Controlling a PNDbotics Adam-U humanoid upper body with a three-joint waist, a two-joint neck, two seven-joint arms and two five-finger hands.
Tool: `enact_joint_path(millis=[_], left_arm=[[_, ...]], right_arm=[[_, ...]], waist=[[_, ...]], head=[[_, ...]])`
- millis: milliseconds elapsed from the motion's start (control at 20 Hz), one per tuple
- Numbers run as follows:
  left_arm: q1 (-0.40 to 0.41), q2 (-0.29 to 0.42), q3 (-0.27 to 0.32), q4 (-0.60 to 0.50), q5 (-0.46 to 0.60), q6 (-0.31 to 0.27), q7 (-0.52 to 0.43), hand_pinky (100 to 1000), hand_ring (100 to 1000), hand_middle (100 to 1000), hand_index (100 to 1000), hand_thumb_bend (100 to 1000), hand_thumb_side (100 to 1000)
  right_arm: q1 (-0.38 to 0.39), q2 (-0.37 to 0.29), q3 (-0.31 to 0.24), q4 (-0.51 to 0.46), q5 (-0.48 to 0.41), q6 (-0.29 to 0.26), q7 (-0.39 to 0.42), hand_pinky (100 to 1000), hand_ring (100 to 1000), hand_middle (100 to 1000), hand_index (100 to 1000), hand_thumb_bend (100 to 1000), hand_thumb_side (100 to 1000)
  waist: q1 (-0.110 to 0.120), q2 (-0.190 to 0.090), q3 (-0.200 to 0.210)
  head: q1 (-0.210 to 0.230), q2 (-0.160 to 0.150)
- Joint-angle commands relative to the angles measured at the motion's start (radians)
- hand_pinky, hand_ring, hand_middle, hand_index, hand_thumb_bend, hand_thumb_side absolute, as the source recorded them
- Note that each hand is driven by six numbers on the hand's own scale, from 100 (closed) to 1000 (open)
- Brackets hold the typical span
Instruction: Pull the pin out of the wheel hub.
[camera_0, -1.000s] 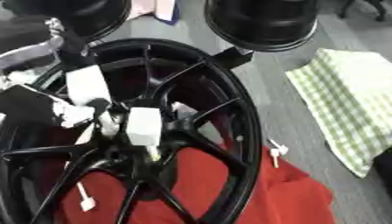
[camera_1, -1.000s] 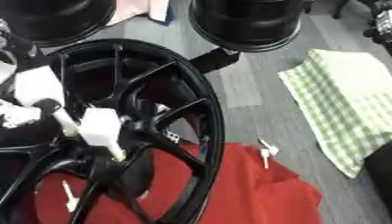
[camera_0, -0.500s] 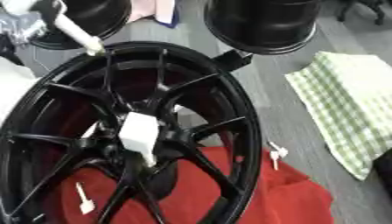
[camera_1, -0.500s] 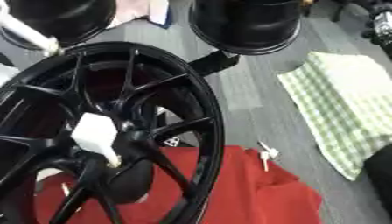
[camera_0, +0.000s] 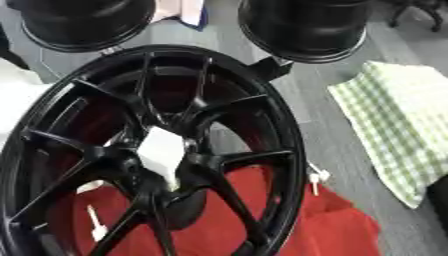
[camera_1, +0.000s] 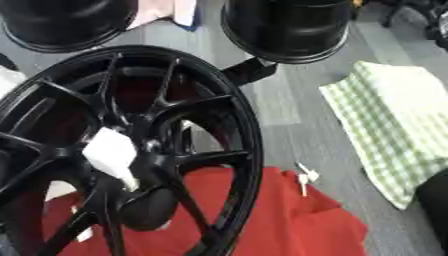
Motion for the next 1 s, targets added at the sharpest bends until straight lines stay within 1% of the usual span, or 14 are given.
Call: enact_joint_path(millis=[50,250,500,800,1000], left_arm=[[0.027,0.043,0.057,0.042,0.024,-0.001,0.044,615,450,293,350,100,364],[0.087,0.033,0.079,0.075,0.011,-0.010,0.033,616,451,295,352,100,359],[0.152,0.005,0.097,0.109,-0.064,-0.002,0.001,620,454,297,355,100,358],[0.195,-0.047,0.087,0.133,-0.098,-0.022,-0.033,621,456,298,356,100,370],[0.217,-0.077,0.079,0.161,-0.138,-0.013,-0.050,624,464,312,372,100,393]], right_arm=[[-0.008,-0.035,-0.020,-0.020,0.003,-0.001,-0.009,812,682,631,681,100,570],[-0.008,-0.034,-0.025,-0.024,0.004,-0.003,-0.014,812,682,631,681,100,565],[-0.005,-0.030,-0.030,-0.026,0.002,-0.004,-0.021,812,682,631,681,100,566],[-0.008,-0.020,-0.030,-0.027,-0.001,-0.005,-0.023,811,682,631,681,100,570],[-0.008,-0.017,-0.031,-0.027,-0.002,-0.005,-0.024,811,682,632,680,100,569]], waist=[[-0.003,-0.015,0.002],[-0.010,-0.014,0.003],[-0.016,-0.012,0.004],[-0.021,-0.007,0.001],[-0.025,-0.004,-0.006]], head=[[0.012,0.008],[0.026,0.015],[0.030,0.014],[0.032,0.002],[0.033,-0.005]])
